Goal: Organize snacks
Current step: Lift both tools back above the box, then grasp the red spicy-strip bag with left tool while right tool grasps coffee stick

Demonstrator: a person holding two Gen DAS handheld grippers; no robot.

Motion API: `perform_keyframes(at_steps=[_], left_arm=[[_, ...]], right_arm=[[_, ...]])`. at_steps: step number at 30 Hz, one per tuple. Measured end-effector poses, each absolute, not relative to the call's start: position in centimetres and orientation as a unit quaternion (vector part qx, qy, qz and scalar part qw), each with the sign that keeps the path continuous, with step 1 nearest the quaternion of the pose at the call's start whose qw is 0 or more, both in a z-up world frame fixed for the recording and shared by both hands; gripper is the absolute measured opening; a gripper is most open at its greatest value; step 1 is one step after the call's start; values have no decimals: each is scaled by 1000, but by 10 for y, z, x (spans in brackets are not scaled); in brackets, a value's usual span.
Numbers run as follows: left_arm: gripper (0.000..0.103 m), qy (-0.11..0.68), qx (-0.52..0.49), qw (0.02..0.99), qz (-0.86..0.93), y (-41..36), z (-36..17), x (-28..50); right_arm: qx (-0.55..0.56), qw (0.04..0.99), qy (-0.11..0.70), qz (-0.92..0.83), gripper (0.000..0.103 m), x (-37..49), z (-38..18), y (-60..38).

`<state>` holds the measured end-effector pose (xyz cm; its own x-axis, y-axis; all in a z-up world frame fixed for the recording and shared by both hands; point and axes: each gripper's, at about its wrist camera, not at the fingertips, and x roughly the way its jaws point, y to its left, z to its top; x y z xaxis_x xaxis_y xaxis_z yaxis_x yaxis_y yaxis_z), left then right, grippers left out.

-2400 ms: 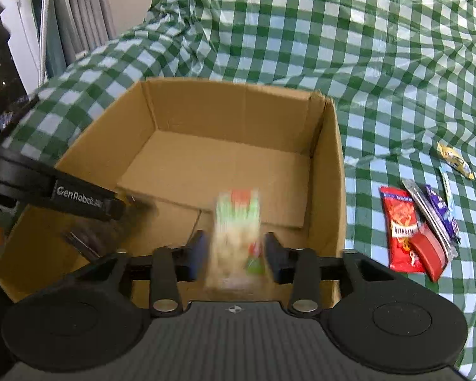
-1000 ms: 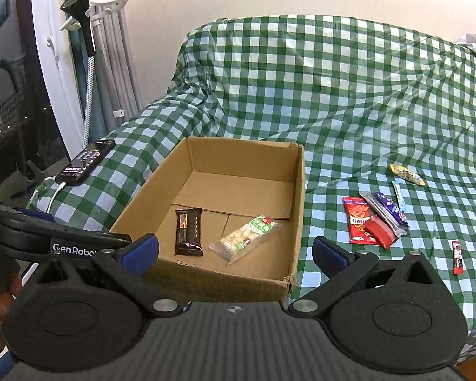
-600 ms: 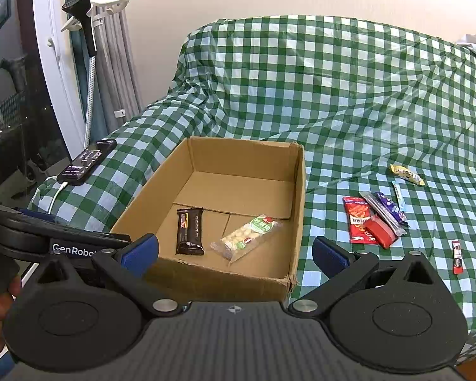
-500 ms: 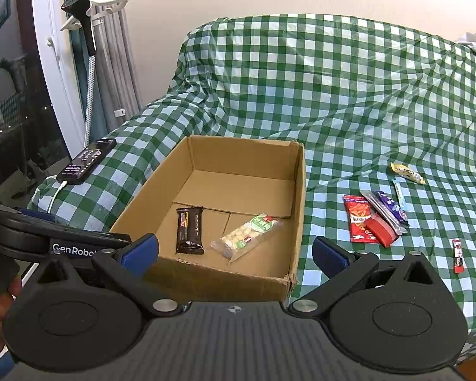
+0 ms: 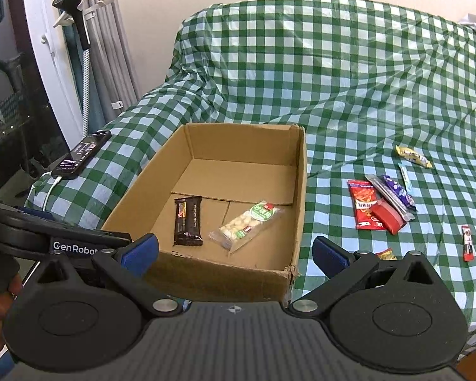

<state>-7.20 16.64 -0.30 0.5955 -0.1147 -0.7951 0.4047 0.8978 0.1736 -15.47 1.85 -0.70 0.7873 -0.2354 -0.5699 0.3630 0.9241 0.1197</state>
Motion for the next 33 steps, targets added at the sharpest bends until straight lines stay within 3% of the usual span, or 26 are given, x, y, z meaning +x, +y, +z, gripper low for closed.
perform_keyframes(at_steps=[17, 26, 33], left_arm=[[103, 435, 215, 855, -183, 80, -8, -53], [103, 437, 244, 829, -249, -44, -18, -42], [103, 486, 268, 783, -281, -166, -75, -8]], right_arm=[[176, 922, 284, -198, 102, -162, -30, -47], [220, 887, 261, -311, 102, -194, -54, -150], [247, 829, 265, -426, 102, -225, -93, -259]])
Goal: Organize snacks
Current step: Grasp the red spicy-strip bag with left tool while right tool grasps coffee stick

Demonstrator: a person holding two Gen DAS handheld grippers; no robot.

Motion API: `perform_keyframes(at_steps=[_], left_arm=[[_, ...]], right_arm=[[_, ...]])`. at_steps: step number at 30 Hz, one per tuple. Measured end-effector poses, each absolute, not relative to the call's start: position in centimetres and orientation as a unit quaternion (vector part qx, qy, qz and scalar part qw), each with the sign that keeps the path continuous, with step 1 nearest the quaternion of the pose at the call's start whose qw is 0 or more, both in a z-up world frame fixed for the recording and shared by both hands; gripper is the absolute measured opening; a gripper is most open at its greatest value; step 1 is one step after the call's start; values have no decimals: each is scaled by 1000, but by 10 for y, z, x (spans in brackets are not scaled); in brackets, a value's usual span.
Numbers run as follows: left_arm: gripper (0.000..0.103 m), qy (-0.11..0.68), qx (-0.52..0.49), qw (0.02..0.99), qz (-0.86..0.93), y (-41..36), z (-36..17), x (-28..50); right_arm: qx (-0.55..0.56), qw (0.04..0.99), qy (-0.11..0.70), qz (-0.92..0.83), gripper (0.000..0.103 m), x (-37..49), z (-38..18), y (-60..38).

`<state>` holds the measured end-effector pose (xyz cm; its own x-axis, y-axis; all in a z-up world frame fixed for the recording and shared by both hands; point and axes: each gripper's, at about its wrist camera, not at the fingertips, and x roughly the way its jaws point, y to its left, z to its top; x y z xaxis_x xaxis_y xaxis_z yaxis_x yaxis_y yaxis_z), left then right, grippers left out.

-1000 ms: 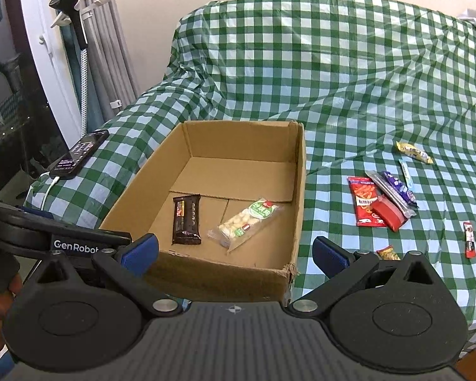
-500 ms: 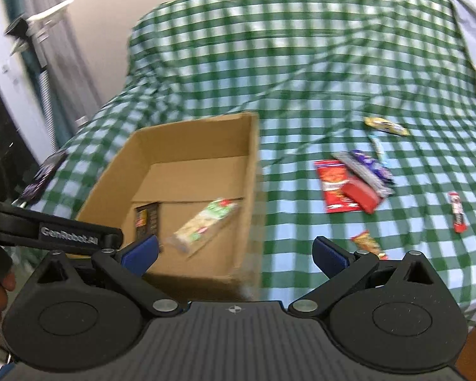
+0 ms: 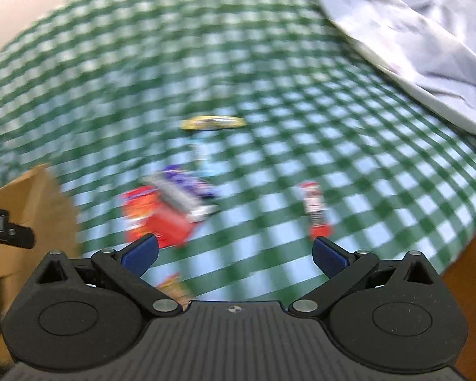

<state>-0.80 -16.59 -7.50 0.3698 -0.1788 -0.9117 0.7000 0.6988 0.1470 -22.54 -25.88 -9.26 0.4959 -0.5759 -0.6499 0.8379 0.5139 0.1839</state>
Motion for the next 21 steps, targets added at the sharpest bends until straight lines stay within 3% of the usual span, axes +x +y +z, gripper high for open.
perform_keyframes(at_steps=[10, 21], left_arm=[[103, 522, 292, 766, -235, -268, -181, 58], [103, 588, 213, 741, -245, -271, -223, 107]], right_arm=[[303, 762, 316, -476, 102, -214, -180, -382], [231, 768, 327, -500, 103, -197, -220, -403]])
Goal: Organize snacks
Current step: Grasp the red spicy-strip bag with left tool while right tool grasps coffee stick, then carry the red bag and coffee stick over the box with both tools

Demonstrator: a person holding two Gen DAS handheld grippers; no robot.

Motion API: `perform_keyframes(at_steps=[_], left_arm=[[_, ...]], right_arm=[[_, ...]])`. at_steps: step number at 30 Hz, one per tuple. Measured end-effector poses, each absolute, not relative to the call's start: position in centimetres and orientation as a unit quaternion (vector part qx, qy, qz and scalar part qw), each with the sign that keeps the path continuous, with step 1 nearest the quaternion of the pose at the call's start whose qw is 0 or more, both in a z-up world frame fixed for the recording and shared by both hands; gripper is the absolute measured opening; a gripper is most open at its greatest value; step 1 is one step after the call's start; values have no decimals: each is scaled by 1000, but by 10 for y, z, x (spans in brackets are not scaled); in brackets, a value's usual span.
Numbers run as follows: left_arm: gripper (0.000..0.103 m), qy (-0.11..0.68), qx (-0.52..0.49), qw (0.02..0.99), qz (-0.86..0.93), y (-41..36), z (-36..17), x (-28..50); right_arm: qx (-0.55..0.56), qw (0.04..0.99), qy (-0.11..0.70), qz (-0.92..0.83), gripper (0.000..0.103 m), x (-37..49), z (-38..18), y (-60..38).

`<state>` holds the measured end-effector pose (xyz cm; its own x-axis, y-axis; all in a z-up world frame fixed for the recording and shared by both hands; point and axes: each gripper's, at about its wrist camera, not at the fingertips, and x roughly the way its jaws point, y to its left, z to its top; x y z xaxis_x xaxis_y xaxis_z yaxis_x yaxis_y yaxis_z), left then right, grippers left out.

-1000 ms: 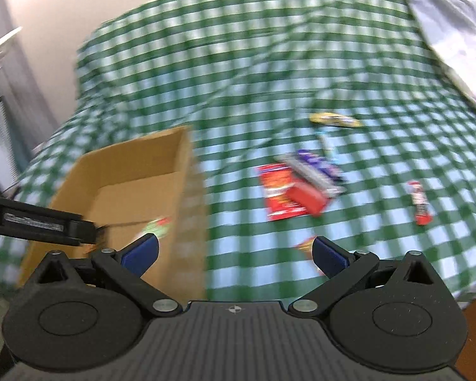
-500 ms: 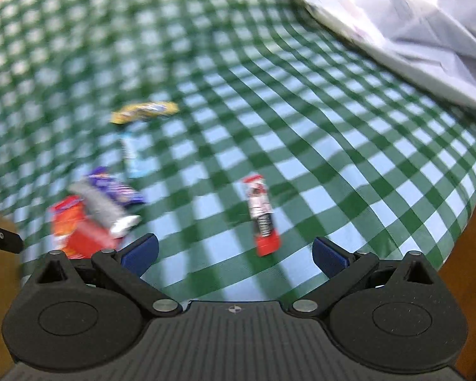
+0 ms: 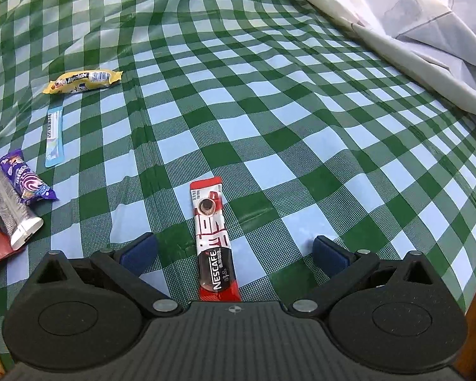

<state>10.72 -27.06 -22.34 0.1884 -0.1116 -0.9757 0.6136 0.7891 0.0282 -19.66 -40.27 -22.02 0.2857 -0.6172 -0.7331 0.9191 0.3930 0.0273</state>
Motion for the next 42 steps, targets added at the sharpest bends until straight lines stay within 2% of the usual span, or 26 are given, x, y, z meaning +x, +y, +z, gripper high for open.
perform_keyframes(at_steps=[6, 7, 8, 9, 10, 11, 12, 13, 14, 20, 29, 36, 42], left_arm=[[103, 602, 203, 739, -225, -259, -226, 121], [97, 603, 201, 740, -220, -258, -226, 122], [91, 601, 198, 742, -221, -257, -223, 123], [69, 593, 199, 746, -229, -257, -217, 120], [54, 584, 205, 750, -235, -258, -210, 116], [52, 579, 212, 750, -238, -259, -206, 114], [51, 578, 214, 750, -239, -259, -204, 112], [51, 576, 214, 752, -241, -257, -201, 112], [51, 572, 214, 754, -243, -254, -198, 110], [51, 552, 191, 768, -264, -235, -153, 89], [51, 497, 140, 796, -315, -167, -59, 41], [50, 456, 129, 821, -320, -81, -4, 3], [50, 454, 106, 834, -296, 21, 17, -20]], right_arm=[[230, 764, 334, -501, 102, -195, -217, -404], [231, 763, 336, -501, 101, -197, -214, -405], [231, 764, 336, -501, 94, -198, -213, -405], [228, 766, 333, -500, 87, -199, -211, -403], [222, 771, 328, -499, 69, -200, -208, -400], [216, 776, 328, -494, 48, -200, -207, -398], [210, 778, 329, -493, 38, -200, -205, -396], [206, 778, 330, -493, 18, -200, -204, -395], [206, 778, 332, -492, 7, -199, -203, -396], [214, 785, 312, -491, 6, -209, -179, -390], [198, 827, 251, -462, 6, -218, -105, -337], [183, 873, 245, -378, 6, -217, -58, -246], [187, 902, 267, -285, 6, -205, -39, -155]])
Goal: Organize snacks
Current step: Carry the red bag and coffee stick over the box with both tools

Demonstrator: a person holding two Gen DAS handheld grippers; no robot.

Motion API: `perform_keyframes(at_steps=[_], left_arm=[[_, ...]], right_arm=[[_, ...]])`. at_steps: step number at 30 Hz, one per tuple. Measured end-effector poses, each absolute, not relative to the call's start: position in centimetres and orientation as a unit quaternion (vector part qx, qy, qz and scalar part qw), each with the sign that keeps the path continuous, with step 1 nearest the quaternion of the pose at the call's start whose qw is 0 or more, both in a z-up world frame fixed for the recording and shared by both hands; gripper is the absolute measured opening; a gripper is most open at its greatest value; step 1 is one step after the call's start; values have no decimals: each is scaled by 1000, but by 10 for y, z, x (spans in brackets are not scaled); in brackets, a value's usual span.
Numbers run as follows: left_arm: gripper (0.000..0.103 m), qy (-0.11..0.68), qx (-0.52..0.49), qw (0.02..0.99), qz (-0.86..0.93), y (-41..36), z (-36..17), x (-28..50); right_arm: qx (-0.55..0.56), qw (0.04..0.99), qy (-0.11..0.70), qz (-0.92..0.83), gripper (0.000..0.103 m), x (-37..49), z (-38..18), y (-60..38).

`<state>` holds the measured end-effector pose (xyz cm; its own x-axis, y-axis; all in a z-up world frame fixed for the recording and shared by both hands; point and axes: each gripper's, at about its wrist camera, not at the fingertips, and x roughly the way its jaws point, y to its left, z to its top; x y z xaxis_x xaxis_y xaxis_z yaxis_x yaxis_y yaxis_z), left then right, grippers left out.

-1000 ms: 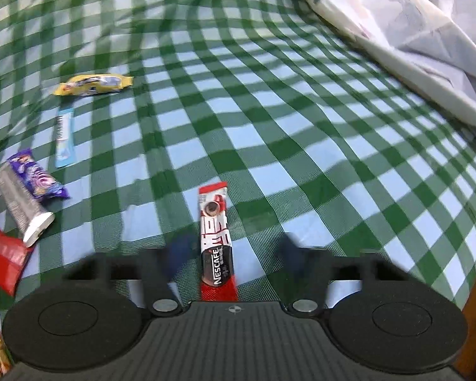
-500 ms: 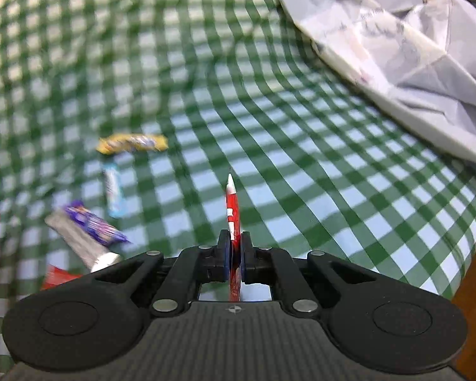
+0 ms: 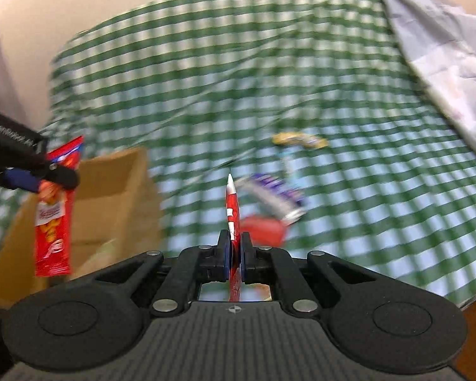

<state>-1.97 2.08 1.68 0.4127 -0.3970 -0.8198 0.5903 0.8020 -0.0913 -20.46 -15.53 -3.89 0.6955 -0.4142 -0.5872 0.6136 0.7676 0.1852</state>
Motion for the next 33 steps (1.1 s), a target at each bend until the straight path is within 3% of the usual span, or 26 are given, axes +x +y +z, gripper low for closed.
perform_keyframes(at_steps=[7, 13, 33], left_arm=[[50, 458, 81, 846, -261, 126, 19, -45], [50, 448, 66, 855, -252, 172, 17, -62], [50, 421, 34, 870, -254, 218, 24, -86]], right_arm=[[165, 920, 294, -202, 6, -184, -22, -59], [122, 928, 305, -175, 6, -181, -13, -13], [53, 937, 299, -174, 6, -190, 5, 35]])
